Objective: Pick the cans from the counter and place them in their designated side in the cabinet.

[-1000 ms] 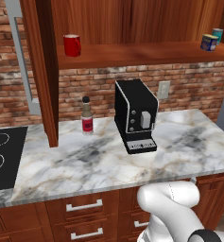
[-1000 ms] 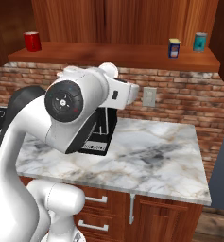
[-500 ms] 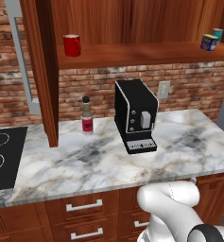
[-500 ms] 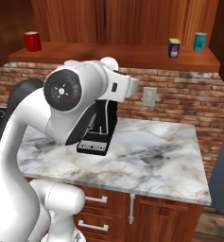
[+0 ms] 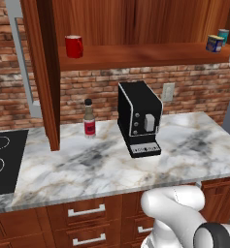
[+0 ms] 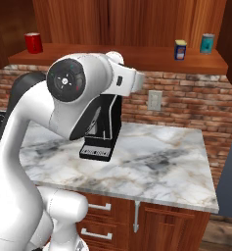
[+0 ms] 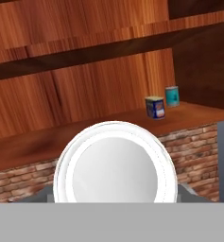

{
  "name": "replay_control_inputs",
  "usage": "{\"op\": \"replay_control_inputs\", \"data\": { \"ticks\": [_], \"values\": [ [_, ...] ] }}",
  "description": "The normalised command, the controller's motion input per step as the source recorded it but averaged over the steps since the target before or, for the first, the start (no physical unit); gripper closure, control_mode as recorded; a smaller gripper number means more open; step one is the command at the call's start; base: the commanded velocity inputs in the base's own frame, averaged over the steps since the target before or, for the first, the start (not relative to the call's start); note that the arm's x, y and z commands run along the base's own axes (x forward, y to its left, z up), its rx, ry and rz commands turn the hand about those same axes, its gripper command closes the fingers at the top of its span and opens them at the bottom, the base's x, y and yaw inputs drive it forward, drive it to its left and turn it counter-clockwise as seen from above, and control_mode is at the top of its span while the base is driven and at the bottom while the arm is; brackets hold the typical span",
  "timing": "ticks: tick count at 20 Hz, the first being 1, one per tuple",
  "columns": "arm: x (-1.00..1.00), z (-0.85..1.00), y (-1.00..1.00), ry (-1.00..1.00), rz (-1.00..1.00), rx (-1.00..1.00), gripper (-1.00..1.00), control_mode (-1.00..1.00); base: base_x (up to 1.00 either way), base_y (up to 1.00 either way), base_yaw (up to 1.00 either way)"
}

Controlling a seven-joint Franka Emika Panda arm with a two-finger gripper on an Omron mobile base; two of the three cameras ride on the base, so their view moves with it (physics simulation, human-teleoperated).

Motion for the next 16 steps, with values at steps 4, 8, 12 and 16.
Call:
{"op": "replay_control_inputs", "data": {
  "ticks": [4, 8, 12, 16],
  "values": [
    [0.0, 0.04, 0.06, 0.01, -0.02, -0.01, 1.0, -1.0, 0.0, 0.0, 0.0],
    [0.03, -0.04, 0.21, 0.04, -0.04, 0.0, 1.0, -1.0, 0.0, 0.0, 0.0],
    [0.13, 0.0, 0.0, 0.0, -0.01, -0.01, 1.0, -1.0, 0.0, 0.0, 0.0],
    [0.16, 0.03, 0.0, -0.02, 0.0, -0.03, 1.0, -1.0, 0.0, 0.0, 0.0]
  ]
}}
